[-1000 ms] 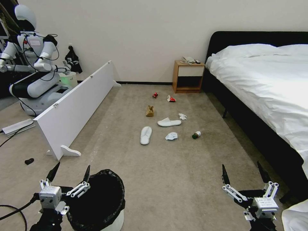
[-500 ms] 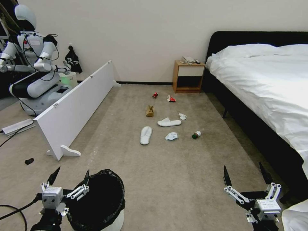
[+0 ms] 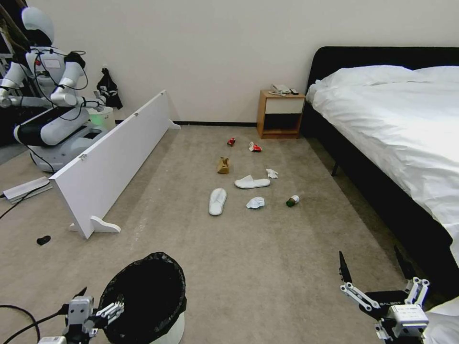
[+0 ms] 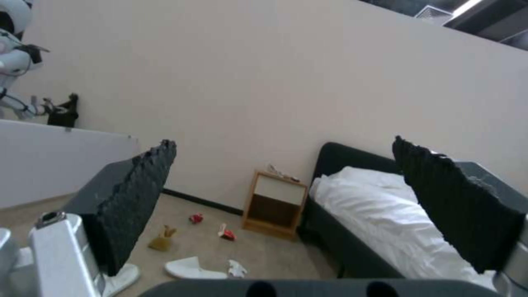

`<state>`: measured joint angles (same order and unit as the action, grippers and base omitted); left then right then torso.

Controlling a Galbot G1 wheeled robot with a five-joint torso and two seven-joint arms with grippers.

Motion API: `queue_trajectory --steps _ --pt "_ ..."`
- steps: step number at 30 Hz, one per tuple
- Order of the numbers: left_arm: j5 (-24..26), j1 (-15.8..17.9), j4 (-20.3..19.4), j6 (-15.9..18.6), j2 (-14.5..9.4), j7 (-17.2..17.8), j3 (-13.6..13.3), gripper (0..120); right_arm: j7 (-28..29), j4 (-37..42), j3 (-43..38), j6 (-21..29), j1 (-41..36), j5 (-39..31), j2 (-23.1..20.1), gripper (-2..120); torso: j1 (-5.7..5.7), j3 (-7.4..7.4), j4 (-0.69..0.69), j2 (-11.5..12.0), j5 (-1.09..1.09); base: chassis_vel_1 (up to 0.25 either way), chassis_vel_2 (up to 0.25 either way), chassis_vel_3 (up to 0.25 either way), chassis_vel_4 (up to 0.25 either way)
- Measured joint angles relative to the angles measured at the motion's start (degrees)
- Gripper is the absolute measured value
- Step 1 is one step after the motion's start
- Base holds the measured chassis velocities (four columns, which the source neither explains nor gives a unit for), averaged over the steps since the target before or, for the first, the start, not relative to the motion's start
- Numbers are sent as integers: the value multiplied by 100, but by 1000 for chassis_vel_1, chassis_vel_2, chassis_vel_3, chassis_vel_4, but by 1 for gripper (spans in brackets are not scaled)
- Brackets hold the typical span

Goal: Pick up the trash bin, then pick up the garbage from the floor and place it into the trash bin.

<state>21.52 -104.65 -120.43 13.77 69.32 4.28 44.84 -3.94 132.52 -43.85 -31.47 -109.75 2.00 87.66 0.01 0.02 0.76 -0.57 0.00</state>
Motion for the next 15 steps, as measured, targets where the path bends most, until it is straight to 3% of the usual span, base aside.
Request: queue_trajectory --steps 15 --pt "584 702 593 452 -222 -16 -111 100 -8 -12 22 -143 -78 42 73 100 0 0 1 0 0 0 0 0 0"
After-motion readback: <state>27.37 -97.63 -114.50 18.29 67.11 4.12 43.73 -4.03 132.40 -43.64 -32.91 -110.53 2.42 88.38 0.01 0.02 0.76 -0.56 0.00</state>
